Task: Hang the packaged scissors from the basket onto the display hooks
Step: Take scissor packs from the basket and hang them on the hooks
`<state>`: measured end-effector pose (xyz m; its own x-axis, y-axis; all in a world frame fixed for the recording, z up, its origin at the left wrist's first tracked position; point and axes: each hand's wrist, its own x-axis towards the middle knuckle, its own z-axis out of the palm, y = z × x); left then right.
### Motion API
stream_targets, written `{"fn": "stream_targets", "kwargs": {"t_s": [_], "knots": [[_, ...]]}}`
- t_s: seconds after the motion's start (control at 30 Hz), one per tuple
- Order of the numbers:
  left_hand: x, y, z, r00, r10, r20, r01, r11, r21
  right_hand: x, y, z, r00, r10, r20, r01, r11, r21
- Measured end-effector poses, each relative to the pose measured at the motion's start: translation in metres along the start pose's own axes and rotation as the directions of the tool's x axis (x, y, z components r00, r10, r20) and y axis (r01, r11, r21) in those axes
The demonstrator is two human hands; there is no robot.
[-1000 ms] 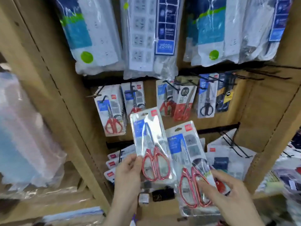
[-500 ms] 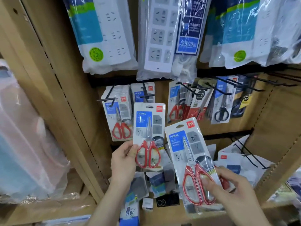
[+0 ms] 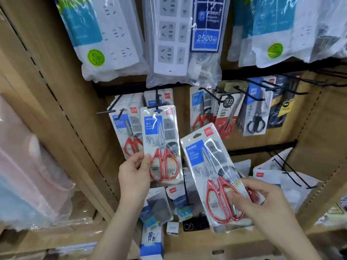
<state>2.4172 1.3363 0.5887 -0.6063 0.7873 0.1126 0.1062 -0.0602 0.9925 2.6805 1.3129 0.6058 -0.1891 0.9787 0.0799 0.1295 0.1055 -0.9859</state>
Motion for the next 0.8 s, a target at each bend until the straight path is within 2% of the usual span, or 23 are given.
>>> {"fn": "stream_targets", "kwargs": {"t_s": [0.17,0.23,0.33,0.43,0.57,0.7,0.73,0.77,0.8], "knots": [[0.014,0.001,0.012,0.999,0.003,-0.034,-0.002,0.999,0.048,0.0,0.004,-0.001,1.0,-0.001,-0.014,0.001,1.0,0.027],[0.023,0.004,0.018,0.997,0.07,-0.039,-0.067,0.995,0.076,0.0,0.005,-0.002,1.0,-0.011,-0.023,0.012,0.999,0.052],[0.038,0.01,0.027,0.979,0.206,0.006,-0.199,0.94,0.276,0.001,0.004,-0.002,0.999,-0.01,-0.039,0.014,0.996,0.091],[0.054,0.015,0.035,0.978,0.199,0.056,-0.203,0.879,0.432,0.003,0.005,-0.002,0.999,-0.001,-0.048,0.005,0.996,0.085],[0.079,0.022,0.043,0.976,0.174,0.13,-0.215,0.696,0.685,0.003,0.007,-0.003,0.999,0.0,-0.035,0.002,0.998,0.064],[0.085,0.038,0.045,0.965,0.096,0.244,-0.262,0.337,0.904,0.004,0.006,-0.004,0.999,0.004,-0.046,0.0,0.996,0.084],[0.079,0.042,0.043,0.964,0.093,0.249,-0.266,0.285,0.921,0.004,0.006,-0.005,0.999,0.009,-0.048,-0.004,0.995,0.095],[0.071,0.043,0.041,0.962,0.11,0.249,-0.27,0.278,0.922,0.004,0.006,-0.004,0.999,0.007,-0.051,-0.002,0.995,0.104],[0.058,0.042,0.039,0.957,0.136,0.257,-0.289,0.331,0.898,0.004,0.005,-0.003,0.999,0.0,-0.055,0.006,0.994,0.111]]}}
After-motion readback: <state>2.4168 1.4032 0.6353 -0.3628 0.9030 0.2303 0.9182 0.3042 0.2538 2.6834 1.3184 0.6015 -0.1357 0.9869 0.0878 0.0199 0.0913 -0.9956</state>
